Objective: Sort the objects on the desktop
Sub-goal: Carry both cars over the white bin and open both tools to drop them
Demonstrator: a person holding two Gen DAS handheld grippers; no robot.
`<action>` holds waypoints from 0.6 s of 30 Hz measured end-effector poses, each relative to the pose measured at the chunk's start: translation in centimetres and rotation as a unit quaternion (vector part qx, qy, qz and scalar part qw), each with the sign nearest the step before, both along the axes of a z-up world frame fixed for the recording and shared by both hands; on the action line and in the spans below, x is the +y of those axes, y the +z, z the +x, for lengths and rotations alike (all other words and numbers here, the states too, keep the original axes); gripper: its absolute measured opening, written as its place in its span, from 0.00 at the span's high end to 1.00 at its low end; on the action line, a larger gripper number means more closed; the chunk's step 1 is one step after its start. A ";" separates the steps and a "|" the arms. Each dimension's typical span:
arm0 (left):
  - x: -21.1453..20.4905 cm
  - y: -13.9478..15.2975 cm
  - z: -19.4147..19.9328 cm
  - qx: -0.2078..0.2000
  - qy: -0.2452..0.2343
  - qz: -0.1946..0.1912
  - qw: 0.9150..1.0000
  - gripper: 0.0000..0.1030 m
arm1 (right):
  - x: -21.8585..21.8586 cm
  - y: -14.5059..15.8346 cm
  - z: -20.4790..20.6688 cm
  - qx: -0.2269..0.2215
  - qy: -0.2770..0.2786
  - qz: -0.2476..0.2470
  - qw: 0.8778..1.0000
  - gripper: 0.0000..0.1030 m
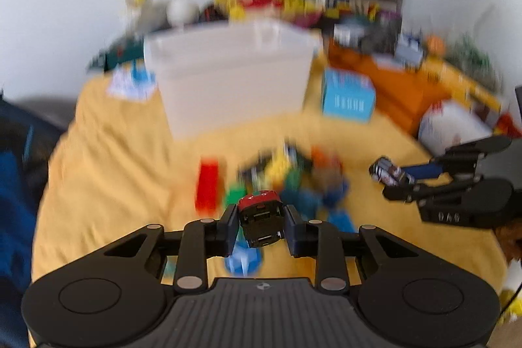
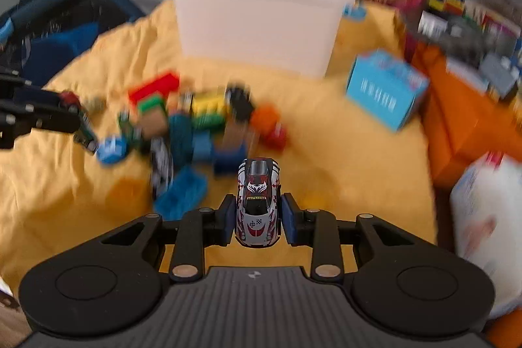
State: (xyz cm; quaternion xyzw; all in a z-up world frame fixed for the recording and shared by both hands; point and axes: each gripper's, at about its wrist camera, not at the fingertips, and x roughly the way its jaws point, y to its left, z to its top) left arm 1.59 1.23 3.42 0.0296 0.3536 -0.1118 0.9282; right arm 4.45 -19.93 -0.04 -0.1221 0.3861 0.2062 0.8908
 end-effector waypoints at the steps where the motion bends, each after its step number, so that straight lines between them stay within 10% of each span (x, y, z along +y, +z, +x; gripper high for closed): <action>1: 0.0 0.9 0.8 -0.015 -0.001 0.002 1.000 0.68 | 0.0 0.8 0.5 -0.012 0.002 0.002 1.000 0.68; 12: -0.9 7.8 12.8 -0.141 0.011 0.009 0.990 0.68 | 2.4 8.3 10.8 -0.145 -0.012 0.051 0.988 0.68; 18: -0.3 6.9 19.8 -0.138 0.046 0.007 0.989 0.68 | 5.0 8.8 17.6 -0.149 -0.030 0.071 0.986 0.68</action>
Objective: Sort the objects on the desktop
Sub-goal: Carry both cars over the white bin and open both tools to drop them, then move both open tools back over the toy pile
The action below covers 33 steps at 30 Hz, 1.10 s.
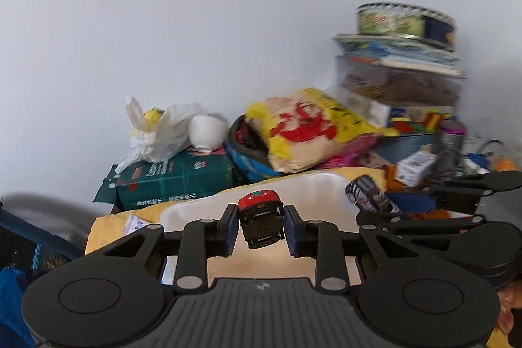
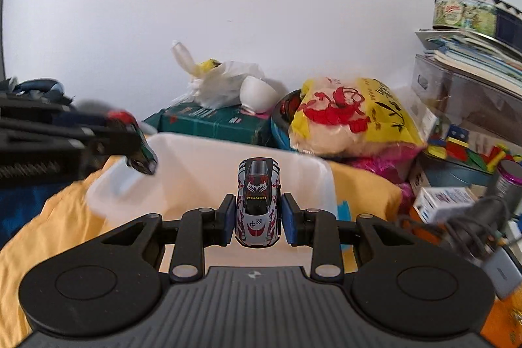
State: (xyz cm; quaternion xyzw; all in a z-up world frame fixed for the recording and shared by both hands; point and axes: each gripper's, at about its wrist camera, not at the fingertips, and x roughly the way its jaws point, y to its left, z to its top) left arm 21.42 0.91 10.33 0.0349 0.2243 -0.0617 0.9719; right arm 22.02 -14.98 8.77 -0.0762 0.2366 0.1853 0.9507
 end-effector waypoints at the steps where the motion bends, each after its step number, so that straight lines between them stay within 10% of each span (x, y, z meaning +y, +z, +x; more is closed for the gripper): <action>1: 0.1 -0.4 1.0 0.004 0.005 0.005 1.000 0.68 | 0.4 -0.1 0.8 0.002 -0.002 0.002 1.000 0.68; 15: 0.7 -3.1 3.6 0.045 0.038 0.017 0.998 0.61 | 3.2 -3.1 4.4 0.037 -0.005 -0.019 0.999 0.64; 24: -0.1 -1.9 -4.2 0.047 -0.004 0.002 0.999 0.42 | 0.0 -0.9 -0.9 0.007 -0.004 0.009 1.000 0.55; 33: -1.1 -8.0 -14.0 0.138 -0.020 0.022 0.990 0.40 | -2.1 -5.8 -10.4 0.078 0.034 -0.048 0.995 0.46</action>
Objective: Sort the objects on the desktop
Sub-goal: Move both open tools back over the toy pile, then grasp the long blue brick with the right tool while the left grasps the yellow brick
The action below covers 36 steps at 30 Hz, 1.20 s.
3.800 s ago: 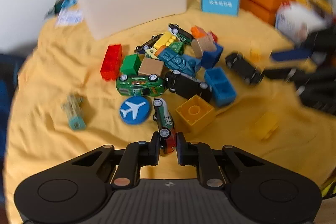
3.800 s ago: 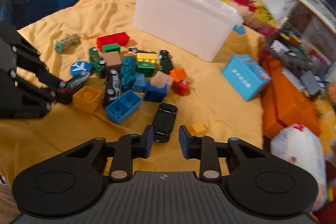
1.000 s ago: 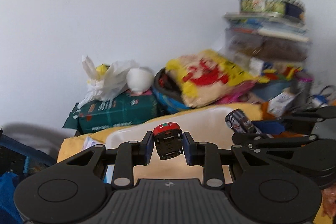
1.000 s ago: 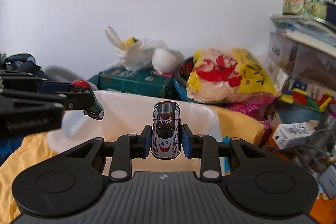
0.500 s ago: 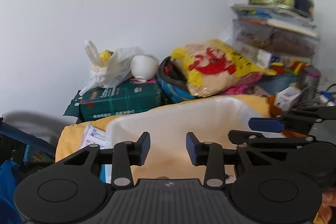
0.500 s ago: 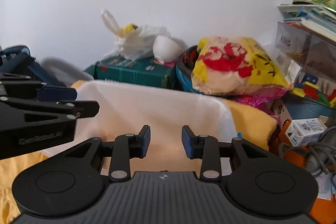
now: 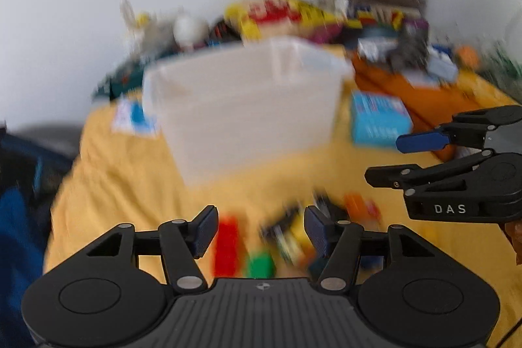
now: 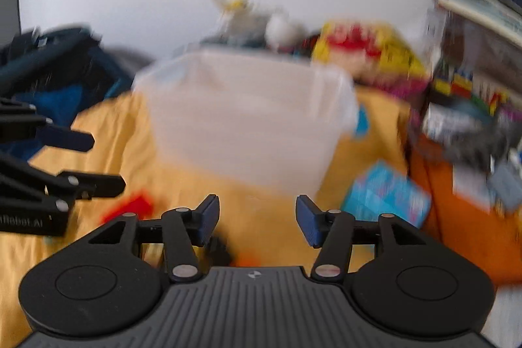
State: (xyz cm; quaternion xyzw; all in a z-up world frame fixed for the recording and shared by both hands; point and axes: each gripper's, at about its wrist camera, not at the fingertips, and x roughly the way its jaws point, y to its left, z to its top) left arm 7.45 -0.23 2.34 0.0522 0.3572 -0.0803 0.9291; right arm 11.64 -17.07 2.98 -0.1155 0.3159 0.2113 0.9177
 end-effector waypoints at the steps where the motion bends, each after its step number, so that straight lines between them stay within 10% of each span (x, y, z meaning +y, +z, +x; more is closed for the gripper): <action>1: 0.0 -0.7 -0.9 0.013 0.002 -0.007 1.000 0.40 | -0.2 -0.8 -1.2 0.017 0.000 -0.001 1.000 0.46; 10: 0.2 -3.9 -5.8 0.080 0.017 -0.032 0.996 0.40 | -0.2 -4.5 -6.5 0.086 -0.005 -0.009 0.996 0.45; 36: -1.0 -6.0 -7.5 0.125 0.006 -0.032 0.992 0.40 | 1.0 -5.8 -10.1 0.087 0.024 -0.020 0.996 0.38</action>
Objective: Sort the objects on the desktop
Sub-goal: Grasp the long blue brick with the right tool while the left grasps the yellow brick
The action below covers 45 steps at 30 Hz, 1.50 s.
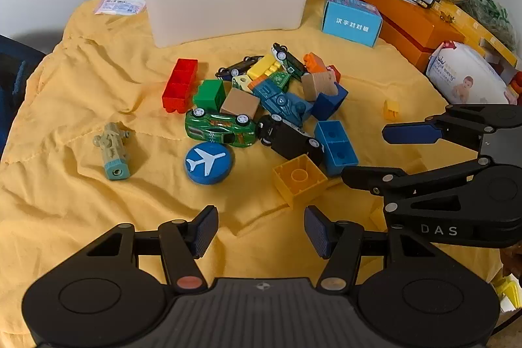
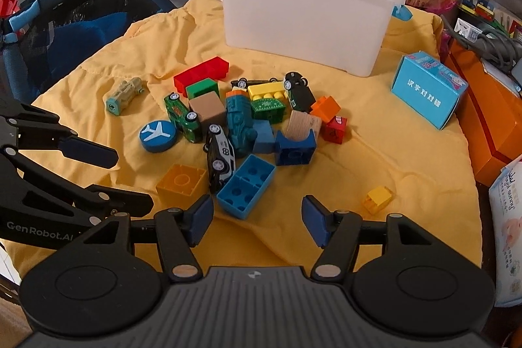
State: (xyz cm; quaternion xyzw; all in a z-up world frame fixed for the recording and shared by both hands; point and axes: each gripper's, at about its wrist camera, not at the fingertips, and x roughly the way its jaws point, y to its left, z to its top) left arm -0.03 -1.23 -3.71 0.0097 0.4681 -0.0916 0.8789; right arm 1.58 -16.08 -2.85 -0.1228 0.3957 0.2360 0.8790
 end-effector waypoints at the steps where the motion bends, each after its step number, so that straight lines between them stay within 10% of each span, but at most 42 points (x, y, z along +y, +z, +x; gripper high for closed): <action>1: 0.0 -0.1 0.0 0.001 -0.001 0.001 1.000 0.40 | 0.0 -0.1 -0.1 0.001 0.000 -0.001 1.000 0.38; 21: -1.9 0.3 -0.1 -0.020 -0.054 -0.007 0.998 0.46 | 0.1 -0.9 -1.3 -0.005 0.007 -0.035 0.999 0.59; 27: -4.4 0.1 0.6 -0.046 -0.093 0.045 0.994 0.51 | -1.1 -0.4 -1.0 -0.021 -0.025 -0.036 0.999 0.59; 32: -6.6 -0.7 0.3 -0.090 -0.153 0.153 0.972 0.55 | -1.4 -0.4 -0.8 -0.020 -0.031 -0.036 0.999 0.58; 38: -6.9 -1.2 0.2 -0.089 -0.202 0.180 0.959 0.55 | -1.2 -0.4 -0.9 -0.025 -0.028 -0.035 0.999 0.58; 45: -3.9 -0.8 2.2 -0.057 -0.167 0.075 0.981 0.55 | -1.0 -0.4 -0.6 -0.027 -0.026 -0.036 0.999 0.58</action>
